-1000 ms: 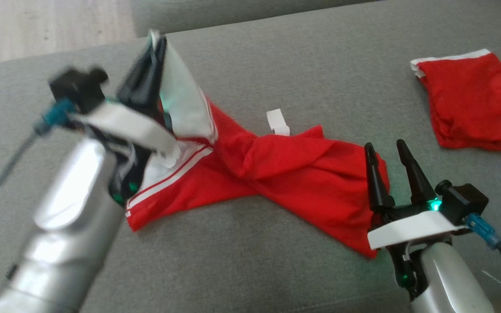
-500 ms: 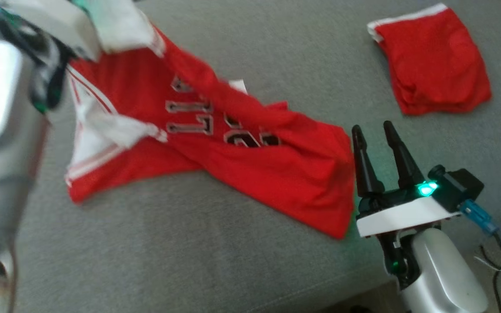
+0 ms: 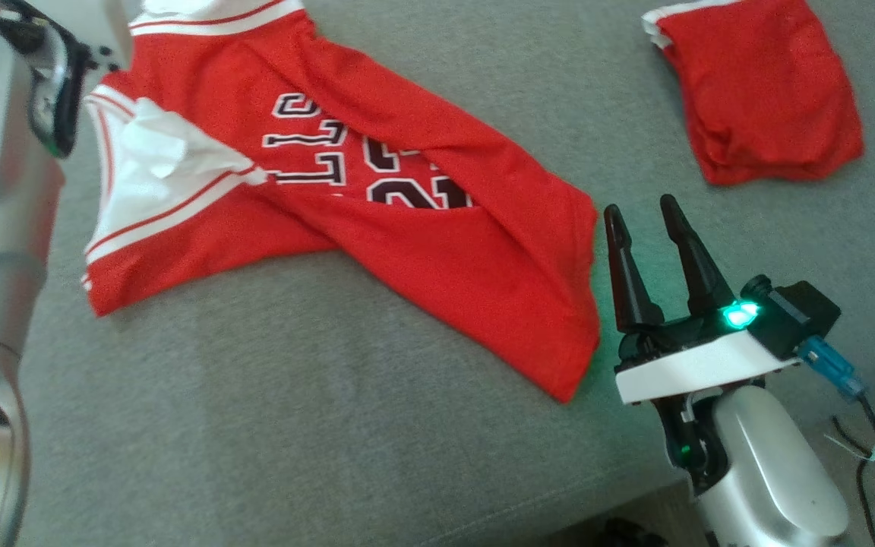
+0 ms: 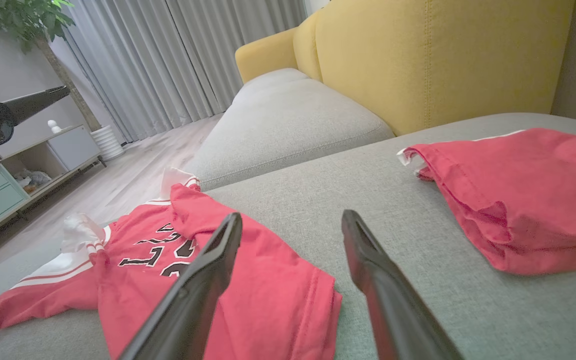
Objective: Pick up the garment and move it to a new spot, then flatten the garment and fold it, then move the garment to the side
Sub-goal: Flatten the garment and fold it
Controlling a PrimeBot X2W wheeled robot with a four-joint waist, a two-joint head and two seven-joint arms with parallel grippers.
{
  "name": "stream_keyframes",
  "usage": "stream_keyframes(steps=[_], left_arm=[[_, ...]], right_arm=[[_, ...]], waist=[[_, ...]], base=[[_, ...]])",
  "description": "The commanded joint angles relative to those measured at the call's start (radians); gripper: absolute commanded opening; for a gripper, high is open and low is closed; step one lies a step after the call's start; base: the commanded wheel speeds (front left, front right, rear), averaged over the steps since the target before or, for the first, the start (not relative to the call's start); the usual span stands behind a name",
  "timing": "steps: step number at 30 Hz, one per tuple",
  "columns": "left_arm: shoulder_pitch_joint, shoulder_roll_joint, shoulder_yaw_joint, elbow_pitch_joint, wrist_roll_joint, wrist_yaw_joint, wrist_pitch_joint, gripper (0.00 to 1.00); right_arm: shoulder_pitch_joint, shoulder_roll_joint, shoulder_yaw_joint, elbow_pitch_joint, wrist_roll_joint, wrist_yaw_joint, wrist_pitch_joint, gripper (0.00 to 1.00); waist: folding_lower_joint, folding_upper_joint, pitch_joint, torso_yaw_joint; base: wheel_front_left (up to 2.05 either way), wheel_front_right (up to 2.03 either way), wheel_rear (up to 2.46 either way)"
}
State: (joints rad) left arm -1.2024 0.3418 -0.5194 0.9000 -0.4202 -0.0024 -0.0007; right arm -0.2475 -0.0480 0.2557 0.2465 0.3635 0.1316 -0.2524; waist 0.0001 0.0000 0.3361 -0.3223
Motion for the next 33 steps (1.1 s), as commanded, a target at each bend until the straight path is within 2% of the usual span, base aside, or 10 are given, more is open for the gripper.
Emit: stream_keyframes(steps=[1, 6, 11, 14, 17, 18, 23, 25, 29, 33], left_arm=[[-0.041, 0.022, 0.017, -0.009, -0.001, -0.012, -0.036, 1.00], [0.026, -0.009, 0.004, 0.016, -0.016, -0.047, -0.128, 1.00], [0.160, -0.019, -0.005, -0.012, -0.021, -0.039, -0.221, 1.00], [0.275, -0.029, 0.005, -0.074, -0.033, -0.015, -0.249, 1.00], [0.413, -0.038, 0.019, -0.172, -0.037, 0.027, -0.259, 1.00], [0.413, -0.038, 0.019, -0.172, -0.037, 0.027, -0.259, 1.00], [0.702, -0.052, 0.097, -0.442, -0.022, 0.133, -0.261, 1.00], [0.809, -0.063, 0.115, -0.528, -0.008, 0.161, -0.261, 1.00], [0.942, -0.079, 0.133, -0.611, 0.012, 0.183, -0.261, 1.00], [0.977, -0.084, 0.137, -0.638, 0.034, 0.176, -0.261, 1.00]], right_arm=[[-0.021, -0.002, 0.013, -0.024, -0.014, -0.001, -0.009, 1.00], [-0.016, -0.002, -0.019, -0.013, -0.040, -0.001, -0.009, 1.00], [0.005, -0.002, -0.065, -0.001, -0.069, -0.001, -0.009, 1.00], [0.023, -0.002, -0.094, 0.004, -0.090, -0.001, -0.009, 1.00], [0.043, -0.002, -0.116, 0.009, -0.107, -0.001, -0.009, 1.00], [0.043, -0.002, -0.116, 0.009, -0.107, -0.001, -0.009, 1.00], [0.071, -0.002, -0.125, 0.019, -0.117, -0.001, -0.009, 1.00], [0.080, -0.002, -0.124, 0.022, -0.116, -0.001, -0.009, 1.00], [0.089, -0.002, -0.111, 0.027, -0.118, -0.001, -0.009, 1.00], [0.086, -0.002, -0.100, 0.025, -0.117, -0.001, -0.009, 1.00]], waist=[[-0.0001, 0.0000, -0.020, 0.031], [-0.0001, 0.0000, -0.074, 0.097], [-0.0001, 0.0000, -0.139, 0.174], [-0.0001, 0.0000, -0.175, 0.223], [-0.0001, 0.0000, -0.206, 0.267], [-0.0001, 0.0000, -0.206, 0.267], [-0.0001, 0.0000, -0.237, 0.306], [-0.0001, 0.0000, -0.240, 0.314], [-0.0001, 0.0000, -0.236, 0.315], [-0.0001, 0.0000, -0.224, 0.302]], base=[[0.00, 0.00, 0.00], [0.00, 0.00, 0.00], [0.00, 0.00, 0.00], [0.00, 0.00, 0.00], [0.00, 0.00, 0.00], [0.00, 0.00, 0.00], [0.00, 0.00, 0.00], [0.00, 0.00, 0.00], [0.00, 0.00, 0.00], [0.00, 0.00, 0.00]])
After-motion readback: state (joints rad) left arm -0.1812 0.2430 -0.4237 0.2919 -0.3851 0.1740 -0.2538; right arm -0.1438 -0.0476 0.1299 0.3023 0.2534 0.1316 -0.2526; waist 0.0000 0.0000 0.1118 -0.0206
